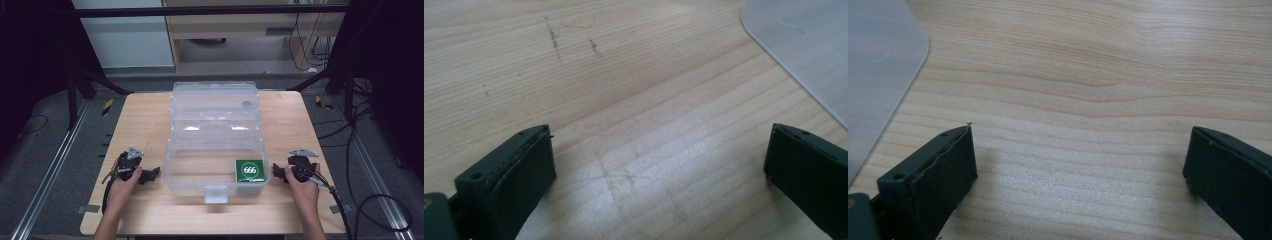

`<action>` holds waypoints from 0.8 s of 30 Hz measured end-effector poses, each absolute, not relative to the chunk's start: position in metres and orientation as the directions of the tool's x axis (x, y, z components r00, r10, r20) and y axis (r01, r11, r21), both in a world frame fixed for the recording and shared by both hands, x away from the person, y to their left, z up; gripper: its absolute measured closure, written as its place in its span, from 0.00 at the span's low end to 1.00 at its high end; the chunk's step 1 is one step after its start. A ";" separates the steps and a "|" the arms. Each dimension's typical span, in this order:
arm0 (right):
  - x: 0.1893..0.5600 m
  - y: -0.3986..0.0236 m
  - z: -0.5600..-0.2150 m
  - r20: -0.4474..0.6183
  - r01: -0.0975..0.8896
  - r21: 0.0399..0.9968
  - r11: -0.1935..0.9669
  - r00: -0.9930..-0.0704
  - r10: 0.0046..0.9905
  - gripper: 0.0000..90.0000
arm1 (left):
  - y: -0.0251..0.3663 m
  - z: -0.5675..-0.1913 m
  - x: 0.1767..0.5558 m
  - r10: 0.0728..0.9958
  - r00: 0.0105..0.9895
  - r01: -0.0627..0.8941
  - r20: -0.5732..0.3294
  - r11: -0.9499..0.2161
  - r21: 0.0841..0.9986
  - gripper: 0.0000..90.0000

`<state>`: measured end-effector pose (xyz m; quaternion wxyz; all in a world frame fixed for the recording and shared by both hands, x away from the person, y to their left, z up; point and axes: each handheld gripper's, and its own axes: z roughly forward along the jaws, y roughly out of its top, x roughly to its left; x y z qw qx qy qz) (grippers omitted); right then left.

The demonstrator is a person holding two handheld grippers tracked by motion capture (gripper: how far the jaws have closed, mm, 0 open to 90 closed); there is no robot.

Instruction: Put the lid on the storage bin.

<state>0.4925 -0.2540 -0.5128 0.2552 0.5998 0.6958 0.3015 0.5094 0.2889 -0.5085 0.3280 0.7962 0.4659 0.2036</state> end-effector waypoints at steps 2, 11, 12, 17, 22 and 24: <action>0.492 -0.254 -0.513 0.007 0.682 0.725 0.098 -0.150 0.989 0.01 | 0.289 -0.508 0.507 0.868 0.496 0.603 0.017 -0.359 0.712 0.00; 0.495 -0.260 -0.508 -0.040 0.655 0.728 0.201 -0.252 0.967 0.10 | 0.285 -0.492 0.504 0.807 0.584 0.509 0.087 -0.447 0.735 0.04; 0.495 -0.261 -0.504 -0.073 0.650 0.723 0.234 -0.266 0.961 0.08 | 0.285 -0.492 0.504 0.807 0.584 0.509 0.087 -0.447 0.735 0.04; 0.497 -0.265 -0.470 -0.208 0.642 0.671 0.370 -0.317 0.925 0.07 | 0.283 -0.461 0.500 0.754 0.650 0.486 0.099 -0.512 0.708 0.04; 0.495 -0.265 -0.433 -0.220 0.623 0.663 0.416 -0.369 0.903 0.08 | 0.280 -0.423 0.493 0.686 0.720 0.430 0.107 -0.561 0.707 0.03; 0.493 -0.263 -0.411 -0.216 0.611 0.662 0.433 -0.399 0.891 0.11 | 0.276 -0.409 0.489 0.659 0.741 0.401 0.129 -0.588 0.702 0.03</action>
